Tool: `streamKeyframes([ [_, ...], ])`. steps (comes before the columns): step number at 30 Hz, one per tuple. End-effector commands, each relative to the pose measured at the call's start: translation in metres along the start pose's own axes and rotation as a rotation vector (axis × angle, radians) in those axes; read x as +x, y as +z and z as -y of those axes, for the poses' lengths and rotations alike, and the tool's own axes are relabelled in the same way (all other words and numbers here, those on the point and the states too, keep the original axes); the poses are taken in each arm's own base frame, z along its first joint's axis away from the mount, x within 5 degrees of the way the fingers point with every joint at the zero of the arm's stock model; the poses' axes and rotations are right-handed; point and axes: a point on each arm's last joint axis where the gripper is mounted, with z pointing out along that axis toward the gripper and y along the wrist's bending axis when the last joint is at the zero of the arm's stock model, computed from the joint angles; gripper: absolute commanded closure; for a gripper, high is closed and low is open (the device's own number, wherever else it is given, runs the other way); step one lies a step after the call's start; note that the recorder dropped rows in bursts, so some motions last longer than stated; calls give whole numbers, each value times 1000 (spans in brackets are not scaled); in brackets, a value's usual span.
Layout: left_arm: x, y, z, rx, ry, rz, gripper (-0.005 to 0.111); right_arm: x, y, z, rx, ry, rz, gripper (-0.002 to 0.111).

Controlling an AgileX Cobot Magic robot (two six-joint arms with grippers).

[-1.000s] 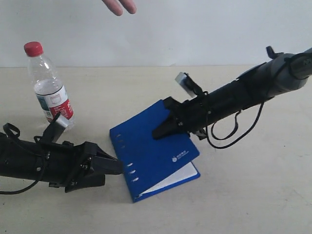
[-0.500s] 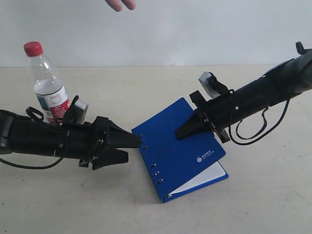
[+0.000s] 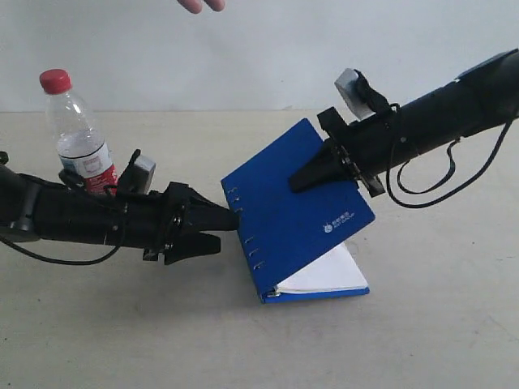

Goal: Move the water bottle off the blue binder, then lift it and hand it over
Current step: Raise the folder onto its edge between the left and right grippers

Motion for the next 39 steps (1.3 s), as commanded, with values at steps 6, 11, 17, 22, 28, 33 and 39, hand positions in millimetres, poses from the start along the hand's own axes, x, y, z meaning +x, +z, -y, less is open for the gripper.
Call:
streamKeyframes([
  [6,-23,2,18,107,87,23,40,6,14,-29,-20,-70,-61,109],
  [11,-28,2,27,151,161,25,40,12,37,-22,-27,-50,-122,109],
  [17,-20,14,37,168,167,-14,40,19,56,-11,-24,-38,-186,109],
  [22,-9,29,55,196,187,-68,41,23,57,-5,11,-69,-230,109],
  [28,-11,22,97,239,293,-55,78,27,56,-1,53,-95,-277,109],
  [33,-15,2,139,277,410,-5,100,27,55,0,58,-133,-289,103],
  [39,-14,-14,170,304,504,33,100,28,54,2,66,-171,-302,63],
])
